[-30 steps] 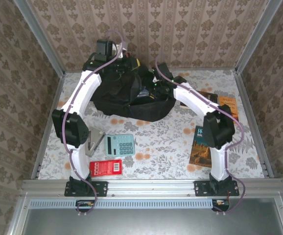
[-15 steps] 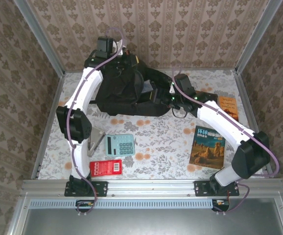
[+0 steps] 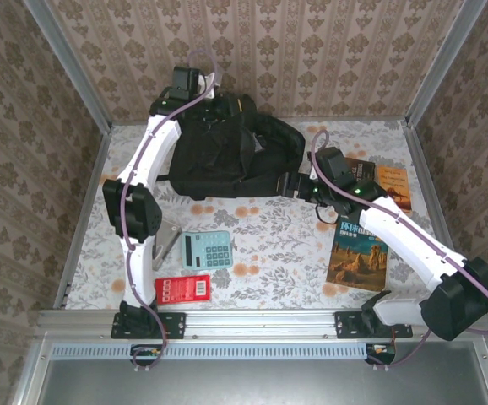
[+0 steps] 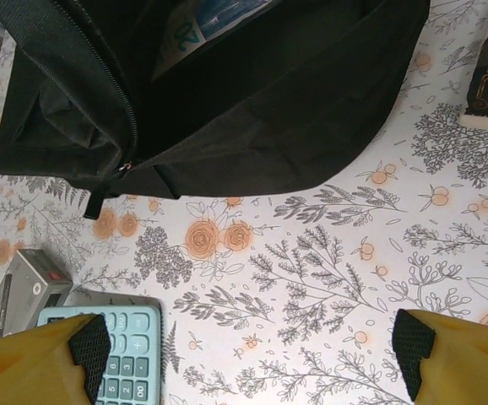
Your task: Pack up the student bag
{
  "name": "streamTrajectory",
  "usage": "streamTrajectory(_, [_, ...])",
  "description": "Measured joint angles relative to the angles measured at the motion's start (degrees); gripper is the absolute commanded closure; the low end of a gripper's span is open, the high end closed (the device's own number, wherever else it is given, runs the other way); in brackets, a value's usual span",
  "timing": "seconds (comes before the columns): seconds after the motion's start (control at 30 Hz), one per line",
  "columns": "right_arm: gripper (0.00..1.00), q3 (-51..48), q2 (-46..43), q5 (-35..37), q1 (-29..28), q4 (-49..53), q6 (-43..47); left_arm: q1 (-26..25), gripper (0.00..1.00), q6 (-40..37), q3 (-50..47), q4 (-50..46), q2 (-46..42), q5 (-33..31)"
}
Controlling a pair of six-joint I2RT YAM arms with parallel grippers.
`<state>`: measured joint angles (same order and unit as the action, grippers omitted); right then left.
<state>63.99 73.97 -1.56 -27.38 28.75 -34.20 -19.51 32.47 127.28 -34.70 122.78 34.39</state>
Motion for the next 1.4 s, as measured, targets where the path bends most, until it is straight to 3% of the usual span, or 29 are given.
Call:
streamTrajectory(0.1, [0.10,-0.33,-0.13,1.31,0.02,0.13,-0.02,0.00,0.52,0.04,0.00,-0.20,-0.02,-0.04])
streamTrajectory(0.3, [0.10,-4.76,-4.79,3.89,0.13,0.22,-0.28,-0.92,0.47,-0.17,-4.83,-2.32,-5.11,-2.89])
streamTrajectory(0.57, [0.10,-7.17,-9.27,1.20,0.13,-1.70,-2.21,-9.86,0.38,-1.92,-29.35,-2.03,-35.80,-12.68])
streamTrajectory(0.77, [0.10,-7.39,-6.23,-3.85,0.02,-4.00,-2.21,-8.83,0.35,-0.70,-50.29,-4.79,-54.42,-20.85])
streamTrajectory(1.03, [0.11,-8.20,-1.75,-9.33,-1.77,-6.40,-2.47,-8.79,0.36,5.57,-69.94,-17.03,-58.55,-30.05])
streamTrajectory(1.2, [0.11,-8.26,-1.01,-10.80,-2.45,-6.80,-2.67,-7.28,0.37,8.13,-77.92,-18.73,-64.32,-30.69])
streamTrajectory(1.4, [0.11,-8.83,-1.01,-10.95,-2.67,-7.67,-3.26,-5.22,0.39,10.25,-86.29,-15.47,-64.89,-29.49])
